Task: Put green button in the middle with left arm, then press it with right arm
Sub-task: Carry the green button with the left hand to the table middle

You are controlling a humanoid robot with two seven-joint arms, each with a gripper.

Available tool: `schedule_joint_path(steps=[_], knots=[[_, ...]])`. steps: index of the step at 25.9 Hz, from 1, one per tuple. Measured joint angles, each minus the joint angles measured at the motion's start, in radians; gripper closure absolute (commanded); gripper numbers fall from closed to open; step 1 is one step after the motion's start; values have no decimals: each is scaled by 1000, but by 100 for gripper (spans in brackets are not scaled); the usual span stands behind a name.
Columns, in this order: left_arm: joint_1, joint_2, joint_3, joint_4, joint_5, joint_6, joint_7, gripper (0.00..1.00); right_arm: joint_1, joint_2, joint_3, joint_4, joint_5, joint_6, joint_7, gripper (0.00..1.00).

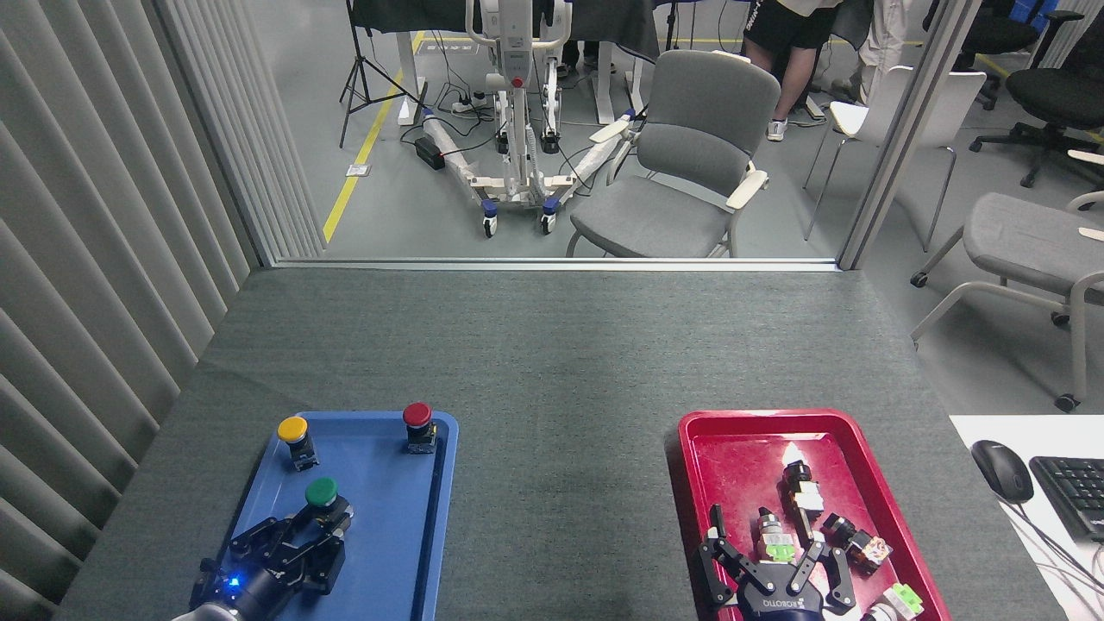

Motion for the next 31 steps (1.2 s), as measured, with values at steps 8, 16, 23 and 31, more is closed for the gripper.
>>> schedule_joint_path(steps=[8,16,23,31], knots=[[1,35,0,-59,10,-124,57,100,-3,10,3,0,3,7,7,0],[-45,-123,-185,-199,-27,-137,34,100,-9,15,-1,0,2,8,9,2],[-105,-252,-233,-50,-115,-58,-36,100,-5,7,4,0,2,3,9,50],[-128,-304,-268,3,-125,-46,-56,100,-9,2,10,0,9,-10,12,100]])
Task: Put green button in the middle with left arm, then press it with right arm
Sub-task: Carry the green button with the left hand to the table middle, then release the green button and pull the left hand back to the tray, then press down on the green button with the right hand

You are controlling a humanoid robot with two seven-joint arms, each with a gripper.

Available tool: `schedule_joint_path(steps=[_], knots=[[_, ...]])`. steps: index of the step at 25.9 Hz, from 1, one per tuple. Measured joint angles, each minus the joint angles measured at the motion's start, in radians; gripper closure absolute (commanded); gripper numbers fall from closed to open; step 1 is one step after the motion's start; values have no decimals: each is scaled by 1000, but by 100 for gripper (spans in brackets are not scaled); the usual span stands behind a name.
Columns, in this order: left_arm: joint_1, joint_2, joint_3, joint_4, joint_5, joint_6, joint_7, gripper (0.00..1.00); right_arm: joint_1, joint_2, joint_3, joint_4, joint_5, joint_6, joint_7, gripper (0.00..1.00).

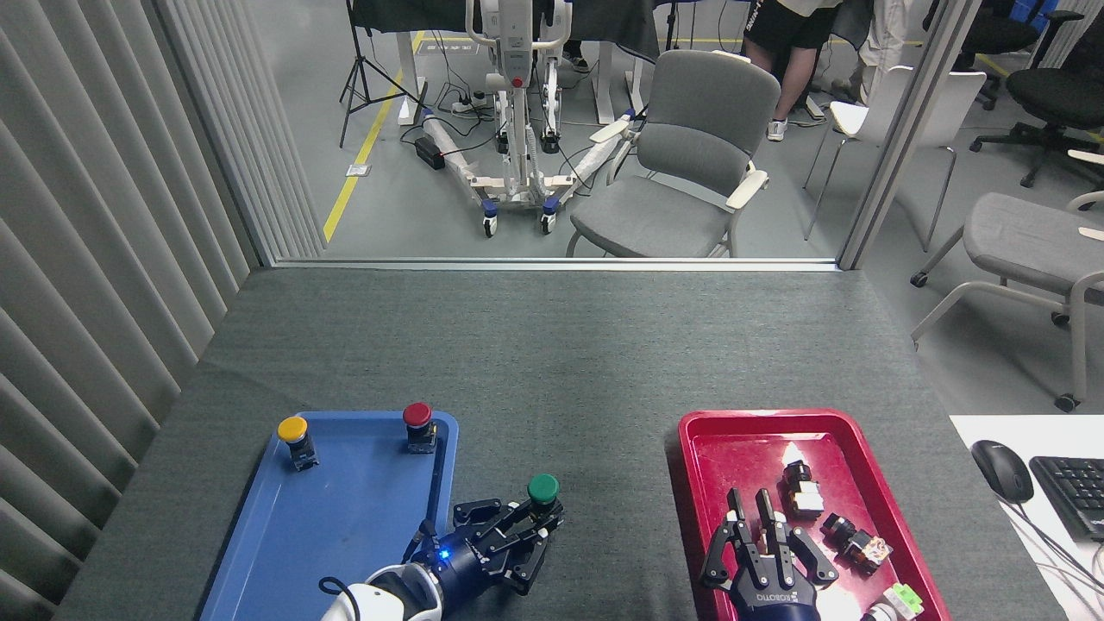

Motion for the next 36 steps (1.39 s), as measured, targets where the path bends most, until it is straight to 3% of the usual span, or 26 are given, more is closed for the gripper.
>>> schedule_joint_path(steps=[2,3,7,10,16,20,23,26,29,36], knots=[[-6,-9,-2,12,0,2,-1,95,0,-2,7,0,6,-29,0,100],[-7,-14,-3,20,1,3,0,82,1,-2,15,0,13,-57,0,100],[-9,-44,-4,55,7,11,12,1,-2,-6,43,0,69,-157,-2,100],[-8,-57,-4,60,12,29,21,0,-17,1,59,6,118,-183,-7,100],[12,-35,-1,-9,17,24,22,0,-60,31,112,28,143,-189,38,100],[78,73,9,-168,45,17,15,0,-101,58,153,83,155,-172,61,100],[161,189,47,-321,128,32,9,0,-142,74,189,147,160,-135,69,100],[241,253,134,-443,197,104,7,0,-182,90,207,215,160,-108,71,100],[284,273,220,-504,226,207,7,0,-216,103,218,293,160,-93,74,100],[312,277,283,-494,237,323,26,1,-250,128,245,423,159,-52,37,100]])
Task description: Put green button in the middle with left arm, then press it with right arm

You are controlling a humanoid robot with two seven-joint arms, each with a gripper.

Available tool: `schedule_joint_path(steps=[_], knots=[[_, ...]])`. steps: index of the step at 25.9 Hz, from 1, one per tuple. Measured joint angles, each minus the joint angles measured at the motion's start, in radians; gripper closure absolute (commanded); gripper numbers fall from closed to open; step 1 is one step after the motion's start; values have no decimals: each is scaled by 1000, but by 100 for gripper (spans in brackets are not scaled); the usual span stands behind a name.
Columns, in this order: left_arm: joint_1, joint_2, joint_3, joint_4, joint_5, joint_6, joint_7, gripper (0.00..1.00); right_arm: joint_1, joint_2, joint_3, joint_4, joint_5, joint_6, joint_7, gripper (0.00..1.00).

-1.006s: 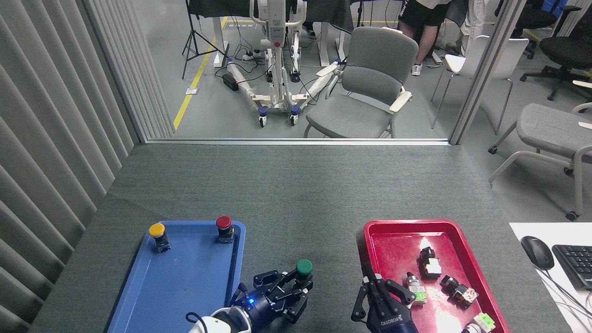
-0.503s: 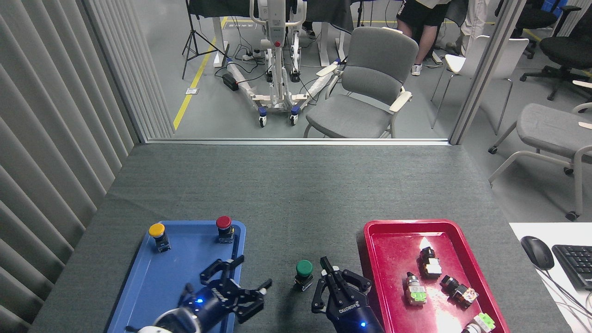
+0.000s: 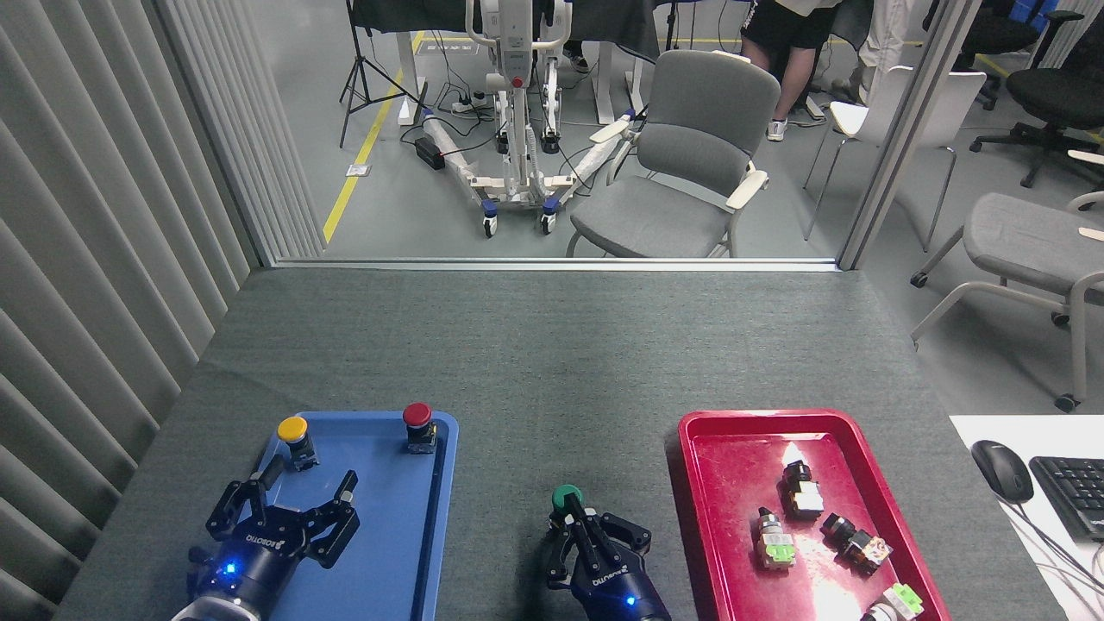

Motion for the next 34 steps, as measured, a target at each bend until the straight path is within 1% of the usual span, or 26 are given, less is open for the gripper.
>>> schedule_joint_path(steps=[4,9,14,15,16,17,18,19,20,23,28,34], knots=[[6,-22,5,3,0,63,54,0,-1,4,3,17,-7,20,-11,100],[8,-34,6,9,2,93,90,0,0,18,-4,9,-19,37,-7,100],[9,-55,5,21,2,98,88,0,-16,37,-12,-22,-72,65,-67,100],[9,-57,5,22,2,99,87,0,-21,37,-12,-25,-83,72,-71,98],[10,-59,6,23,2,99,86,0,-27,36,-13,-28,-92,78,-79,83],[10,-60,7,23,2,99,86,0,-31,32,-15,-30,-99,82,-85,61],[10,-60,9,24,3,99,86,0,-32,25,-23,-32,-107,86,-86,33],[11,-60,11,25,3,96,85,0,-32,17,-37,-34,-115,87,-89,10],[12,-60,12,25,4,93,85,0,-32,6,-60,-38,-123,90,-97,0],[24,-60,16,22,3,90,85,0,-17,-23,-121,-47,-135,87,-114,0],[35,-59,27,21,12,94,84,0,30,-91,-201,-68,-144,61,-126,0],[52,-58,75,19,21,94,82,0,71,-115,-273,-85,-146,52,-128,0]])
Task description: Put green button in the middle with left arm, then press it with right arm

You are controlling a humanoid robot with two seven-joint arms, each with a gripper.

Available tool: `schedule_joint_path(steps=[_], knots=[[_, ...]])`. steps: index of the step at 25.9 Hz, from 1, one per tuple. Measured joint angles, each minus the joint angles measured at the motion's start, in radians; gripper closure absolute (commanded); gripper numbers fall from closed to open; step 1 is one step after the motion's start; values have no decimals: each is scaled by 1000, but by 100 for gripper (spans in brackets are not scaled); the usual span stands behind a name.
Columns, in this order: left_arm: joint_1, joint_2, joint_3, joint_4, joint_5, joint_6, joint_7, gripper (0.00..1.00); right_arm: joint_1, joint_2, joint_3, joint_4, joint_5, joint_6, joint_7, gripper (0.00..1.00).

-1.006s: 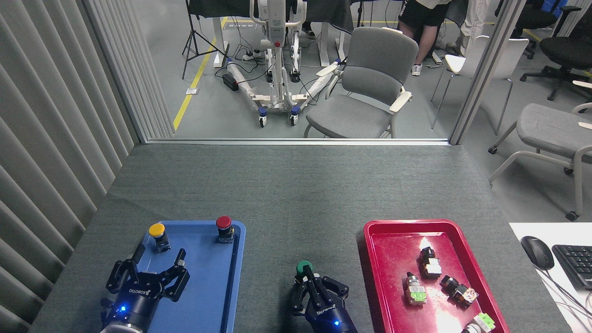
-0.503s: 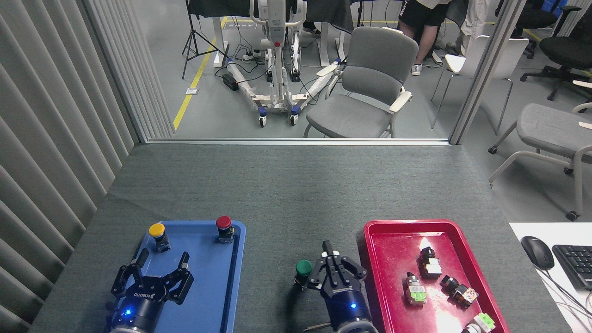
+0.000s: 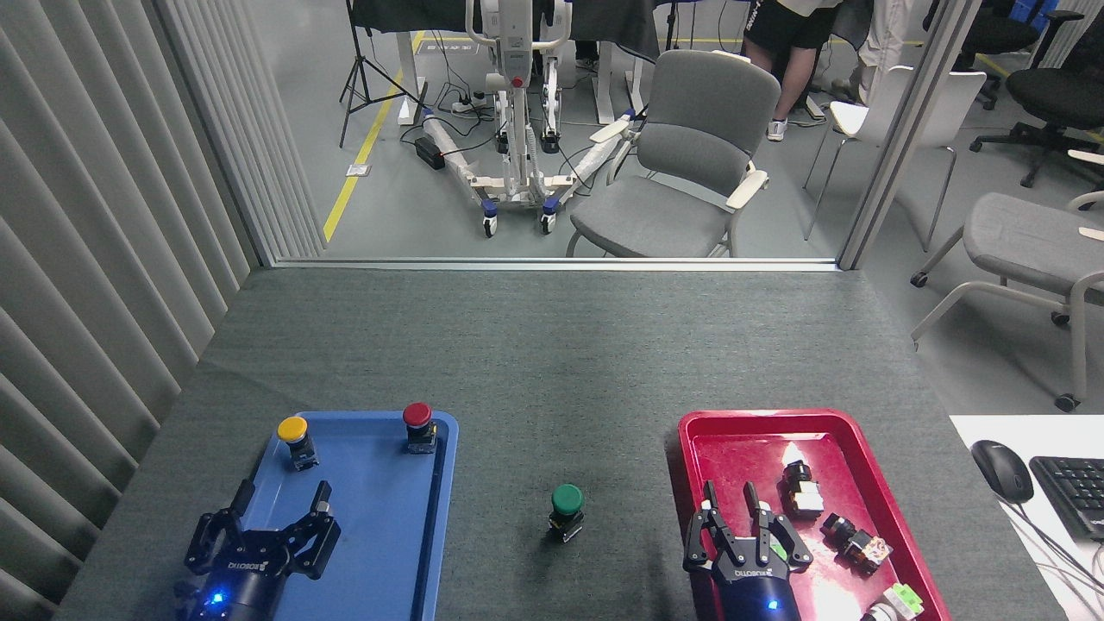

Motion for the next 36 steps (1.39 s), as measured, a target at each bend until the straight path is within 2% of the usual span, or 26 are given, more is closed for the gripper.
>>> schedule_joint_path(steps=[7,25,36], knots=[[8,5,39,-2,2,-12,0,0,6,-20,-21,-4,0,-2,0,0],[37,7,134,-9,43,-42,5,0,7,-13,-22,-22,0,-6,-1,0],[41,8,143,-22,43,-118,2,0,8,-6,-19,-24,7,20,-2,0]])
